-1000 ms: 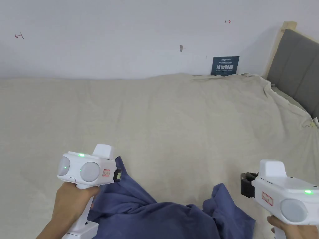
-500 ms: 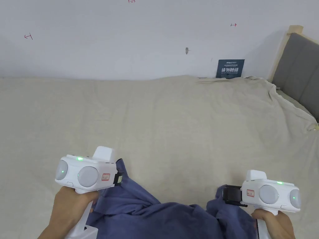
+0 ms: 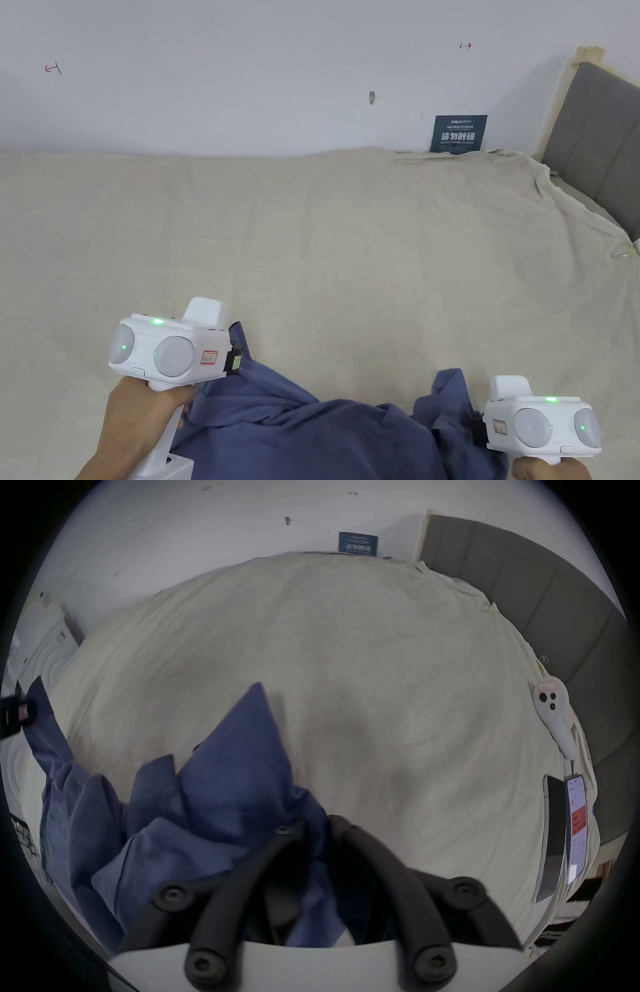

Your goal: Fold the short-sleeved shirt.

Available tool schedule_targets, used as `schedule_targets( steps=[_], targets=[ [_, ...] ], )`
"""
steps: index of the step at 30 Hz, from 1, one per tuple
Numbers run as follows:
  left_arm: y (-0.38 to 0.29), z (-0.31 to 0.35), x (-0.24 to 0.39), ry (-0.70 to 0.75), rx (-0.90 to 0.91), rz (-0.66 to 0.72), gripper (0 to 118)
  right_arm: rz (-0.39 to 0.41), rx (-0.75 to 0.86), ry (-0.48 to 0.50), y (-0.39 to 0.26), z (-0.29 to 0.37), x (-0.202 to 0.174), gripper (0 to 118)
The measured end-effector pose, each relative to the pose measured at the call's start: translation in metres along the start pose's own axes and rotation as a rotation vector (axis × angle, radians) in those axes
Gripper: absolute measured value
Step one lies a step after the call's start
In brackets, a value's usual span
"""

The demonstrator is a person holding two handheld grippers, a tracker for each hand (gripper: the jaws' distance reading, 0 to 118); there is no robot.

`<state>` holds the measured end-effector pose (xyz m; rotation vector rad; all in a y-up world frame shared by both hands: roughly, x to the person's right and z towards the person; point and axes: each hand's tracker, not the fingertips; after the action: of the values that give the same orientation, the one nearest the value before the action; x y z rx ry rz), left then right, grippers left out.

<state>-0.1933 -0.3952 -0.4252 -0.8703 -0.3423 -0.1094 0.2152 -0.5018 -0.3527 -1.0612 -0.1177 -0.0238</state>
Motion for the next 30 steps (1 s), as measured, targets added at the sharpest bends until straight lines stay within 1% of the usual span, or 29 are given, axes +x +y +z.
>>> schedule_targets(
  steps=[2,3,5,9,11,16,23,26,30],
  targets=[
    [-0.002,0.001,-0.002,0.001,-0.002,0.007,0,-0.005,0.006,-0.004,0.001,0.005,0.000,2],
    [-0.002,0.002,-0.003,0.002,-0.001,0.011,0,-0.010,0.023,0.002,0.003,0.005,0.006,2],
    [-0.004,0.005,-0.005,0.004,0.006,0.018,0,-0.036,0.081,0.024,0.004,0.017,0.010,2],
    [-0.006,0.012,-0.010,0.010,0.024,0.037,0,-0.054,0.171,0.074,0.011,0.045,0.019,1],
    [-0.007,0.018,-0.014,0.013,0.041,0.052,0,-0.074,0.228,0.100,0.014,0.066,0.022,1],
    [-0.007,0.044,-0.032,0.048,0.110,0.088,0,-0.093,0.366,0.163,0.026,0.122,0.025,1],
    [0.008,0.097,-0.080,0.122,0.213,0.182,0,-0.112,0.521,0.218,0.055,0.204,0.024,1],
    [0.020,0.123,-0.102,0.160,0.265,0.214,0,-0.100,0.577,0.194,0.072,0.228,0.027,2],
    [0.039,0.159,-0.127,0.199,0.334,0.246,0,-0.116,0.629,0.192,0.098,0.256,0.032,1]
  ],
)
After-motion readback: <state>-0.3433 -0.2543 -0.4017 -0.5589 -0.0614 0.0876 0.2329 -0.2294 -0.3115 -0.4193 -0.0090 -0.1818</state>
